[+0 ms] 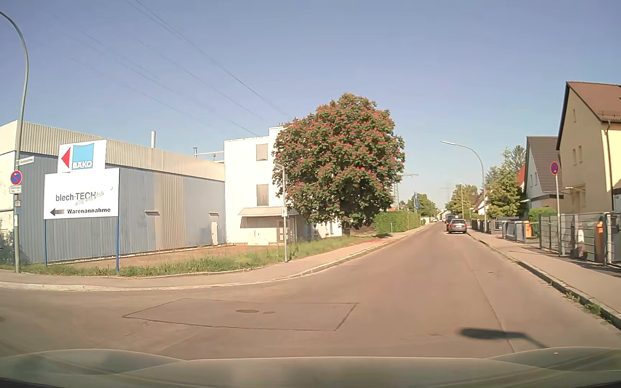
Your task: Follow the waypoints while adhering to traffic rules and regulations
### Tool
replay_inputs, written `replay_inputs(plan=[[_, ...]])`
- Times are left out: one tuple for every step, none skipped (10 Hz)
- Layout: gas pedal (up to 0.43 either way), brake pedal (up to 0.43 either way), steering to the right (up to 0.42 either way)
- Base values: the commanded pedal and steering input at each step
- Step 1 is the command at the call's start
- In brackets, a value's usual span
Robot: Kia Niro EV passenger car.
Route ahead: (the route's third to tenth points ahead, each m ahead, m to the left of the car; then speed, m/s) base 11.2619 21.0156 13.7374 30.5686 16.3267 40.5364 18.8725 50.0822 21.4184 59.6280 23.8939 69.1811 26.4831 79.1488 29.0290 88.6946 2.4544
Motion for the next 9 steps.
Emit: replay_inputs(plan=[[0.079,0.0,-0.439],[0.11,0.0,-0.481],[0.11,0.0,-0.524],[0.15,0.0,-0.567],[0.169,0.0,-0.605],[0.177,0.0,-0.629],[0.177,0.0,-0.673],[0.177,0.0,-0.701],[0.177,0.0,-0.7]])
